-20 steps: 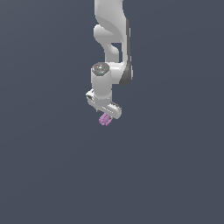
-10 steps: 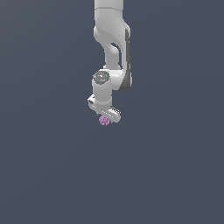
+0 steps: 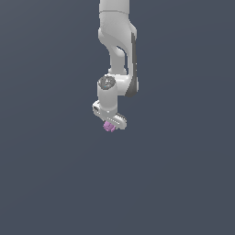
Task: Pick up the object and move it to a goal position.
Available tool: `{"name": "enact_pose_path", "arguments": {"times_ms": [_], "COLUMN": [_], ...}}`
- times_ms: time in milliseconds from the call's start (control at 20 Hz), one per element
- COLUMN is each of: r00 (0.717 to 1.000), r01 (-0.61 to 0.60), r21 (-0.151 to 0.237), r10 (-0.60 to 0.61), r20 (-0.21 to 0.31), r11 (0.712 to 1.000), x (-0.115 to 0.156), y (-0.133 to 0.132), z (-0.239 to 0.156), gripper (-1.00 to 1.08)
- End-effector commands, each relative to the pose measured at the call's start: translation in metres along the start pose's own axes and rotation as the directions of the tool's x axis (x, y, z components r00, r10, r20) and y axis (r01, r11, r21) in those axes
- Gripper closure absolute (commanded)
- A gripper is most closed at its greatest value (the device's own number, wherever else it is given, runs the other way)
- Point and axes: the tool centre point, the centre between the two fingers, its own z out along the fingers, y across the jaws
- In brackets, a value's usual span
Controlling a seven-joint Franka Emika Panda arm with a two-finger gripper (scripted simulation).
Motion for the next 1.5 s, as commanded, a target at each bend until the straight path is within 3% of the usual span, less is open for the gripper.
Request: {"name": "enact_pose_path", "arguments": {"times_ms": [0,700,1450], "r00": [1.0,1.0,1.0], "r01": [-0.003,0.0,-0.002], "r21": [-0.003,0.0,-0.004], "r10": [0.003,0.0,0.002], "r20": [0.004,0.0,0.0], "r11": [1.0,1.0,1.0], "x": [-0.001,0.005,0.029], "y": [0.002,-0.013,-0.076], "z": [0.002,-0.023,-0.136], "gripper": [1.08,1.08,1.08]}}
